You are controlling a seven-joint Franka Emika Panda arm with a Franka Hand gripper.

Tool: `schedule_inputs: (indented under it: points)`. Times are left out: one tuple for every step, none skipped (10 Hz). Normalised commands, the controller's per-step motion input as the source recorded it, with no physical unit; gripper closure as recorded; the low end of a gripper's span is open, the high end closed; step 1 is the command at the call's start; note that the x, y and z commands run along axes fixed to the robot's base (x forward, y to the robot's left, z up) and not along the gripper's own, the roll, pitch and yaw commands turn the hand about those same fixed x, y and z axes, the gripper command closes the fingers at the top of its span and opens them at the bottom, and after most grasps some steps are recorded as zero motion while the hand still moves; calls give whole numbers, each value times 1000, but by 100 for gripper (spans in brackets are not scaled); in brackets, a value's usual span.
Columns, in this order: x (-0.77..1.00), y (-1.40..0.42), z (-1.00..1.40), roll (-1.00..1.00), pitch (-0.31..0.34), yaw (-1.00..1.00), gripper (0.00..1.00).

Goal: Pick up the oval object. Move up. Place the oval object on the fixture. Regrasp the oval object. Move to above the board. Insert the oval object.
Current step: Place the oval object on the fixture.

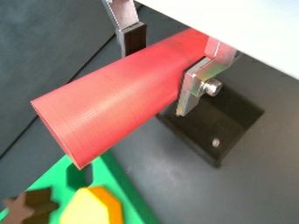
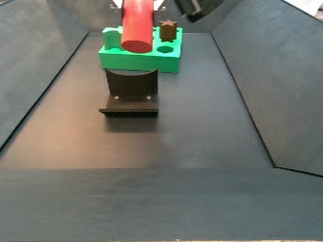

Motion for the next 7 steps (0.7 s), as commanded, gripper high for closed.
schedule_inputs:
  points:
    - [290,48,-15,-629,88,-107,100]
    - [190,49,-17,-405,76,-110,100]
    - [139,43,-14,-304,74,-105,100]
    - [124,133,-1000,-1000,166,-91,100]
    - [123,137,-1000,-1000,142,-102,100]
    - [144,139,-1000,-1000,177,-144,100]
    - [154,137,-1000,-910,178,-152,100]
